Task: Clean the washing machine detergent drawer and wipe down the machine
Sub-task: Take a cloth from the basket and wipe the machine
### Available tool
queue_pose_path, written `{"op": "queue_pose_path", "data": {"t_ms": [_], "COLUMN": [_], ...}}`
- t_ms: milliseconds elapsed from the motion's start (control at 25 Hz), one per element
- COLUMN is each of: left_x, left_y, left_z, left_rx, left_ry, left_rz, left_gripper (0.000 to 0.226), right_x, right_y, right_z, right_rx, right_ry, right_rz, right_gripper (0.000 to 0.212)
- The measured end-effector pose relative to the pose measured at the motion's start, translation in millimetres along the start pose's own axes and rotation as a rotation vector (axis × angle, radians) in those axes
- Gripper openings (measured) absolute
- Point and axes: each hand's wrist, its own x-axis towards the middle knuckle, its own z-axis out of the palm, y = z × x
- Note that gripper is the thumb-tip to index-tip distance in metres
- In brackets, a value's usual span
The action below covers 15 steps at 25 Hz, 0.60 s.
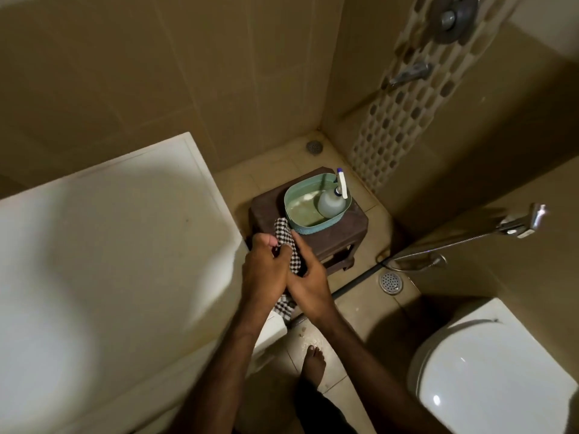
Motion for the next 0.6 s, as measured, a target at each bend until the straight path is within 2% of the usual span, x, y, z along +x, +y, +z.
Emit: {"op": "queue_pose_path", "data": {"t_ms": [120, 200, 280, 400, 600], "left_x": [30, 52, 71, 101, 152], "left_y": [8, 8, 6, -1, -14], "left_z": [19, 27, 35, 52, 90], "left_rx": [-0.167, -0.297, -0.428, -0.610, -0.674], "left_ry": [-0.046, -0.139, -0.242, -0.295, -0.255], "left_rz": [-0.006, -0.067, -0.170, -0.291, -0.349], "left_gripper": [0.019, 0.026, 0.035, 0.038, 0.024], "right_x": [23, 42, 63, 93, 152], "right_y": [4, 6, 11, 28, 55], "right_z": [-31, -51, -69, -90, -103], "right_rx": [0.110, 0.213, 0.362, 0.493, 0.569], "right_ry": [0.107, 0.180, 0.141, 0.061, 0.126], "right_rz": [0.074, 0.216, 0.393, 0.547, 0.554], "right_gripper": [0.056, 0.036, 0.021, 0.037, 0.032]}}
